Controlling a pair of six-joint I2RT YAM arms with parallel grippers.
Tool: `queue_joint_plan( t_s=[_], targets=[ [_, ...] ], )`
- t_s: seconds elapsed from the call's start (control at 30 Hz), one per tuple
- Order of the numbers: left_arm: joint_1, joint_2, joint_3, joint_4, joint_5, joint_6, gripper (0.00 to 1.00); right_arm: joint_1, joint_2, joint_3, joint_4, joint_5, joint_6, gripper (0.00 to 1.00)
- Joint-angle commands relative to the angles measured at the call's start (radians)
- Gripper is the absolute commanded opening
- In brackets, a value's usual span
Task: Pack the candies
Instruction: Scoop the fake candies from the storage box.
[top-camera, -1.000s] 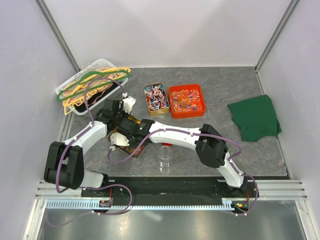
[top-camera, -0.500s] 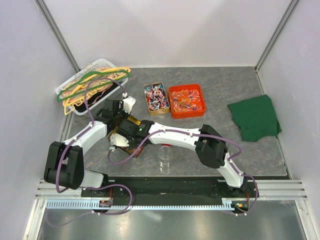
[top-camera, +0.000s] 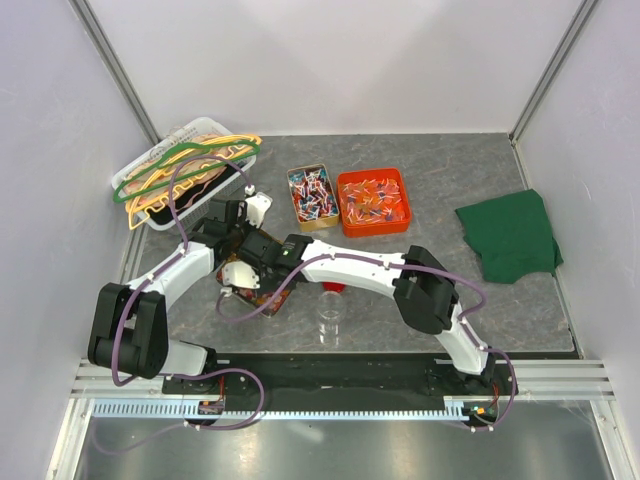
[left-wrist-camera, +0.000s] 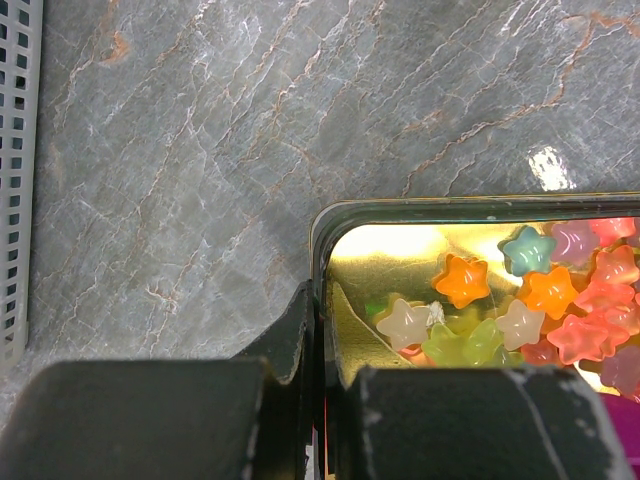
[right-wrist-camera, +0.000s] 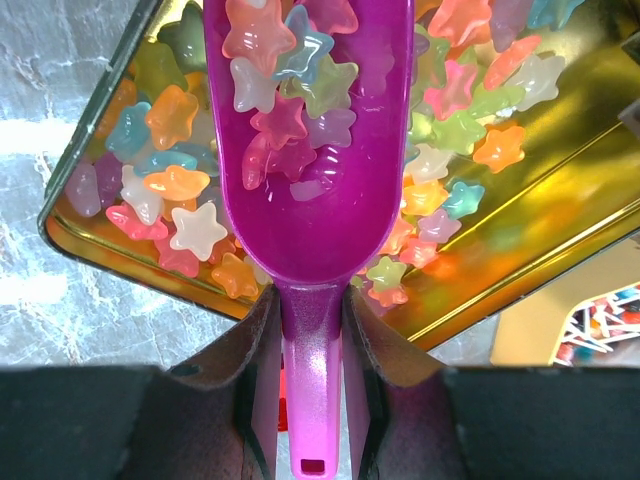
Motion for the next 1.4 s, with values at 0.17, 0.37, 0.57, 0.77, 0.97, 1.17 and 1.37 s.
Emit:
queue_joint_plan(
  t_s=[0.17, 0.37, 0.57, 0.77, 0.97, 1.17, 1.37],
  targets=[
    [-0.012, -0.028, 0.010, 0.042, 0.050, -0.064, 0.02, -0.064, -0.024, -0.049, -0.080, -0.142, 0.035, 0.00],
    [-0.011, -0.025, 0.007, 0.044, 0.044, -0.064, 0.02, -0.087, -0.080, -0.025, -0.140, -0.150, -0.015, 0.00],
    [-0.008, -0.011, 0.012, 0.047, 0.052, -0.069, 0.02, -0.137, -0.127, -0.057, -0.148, -0.191, -0.051, 0.00],
    [0.000, -0.009, 0.012, 0.047, 0.063, -0.075, 0.02, -0.188, -0.178, -0.130, -0.103, -0.317, -0.080, 0.00],
    [0.009, -0.003, 0.013, 0.045, 0.069, -0.080, 0.02, -0.208, -0.228, -0.190, -0.073, -0.452, -0.128, 0.00],
    [0.025, 0.014, 0.016, 0.045, 0.082, -0.084, 0.02, -0.213, -0.343, -0.274, -0.007, -0.521, -0.166, 0.00],
    [0.046, 0.017, 0.018, 0.047, 0.142, -0.092, 0.02, -0.245, -0.425, -0.337, 0.076, -0.544, -0.157, 0.00]
  ],
)
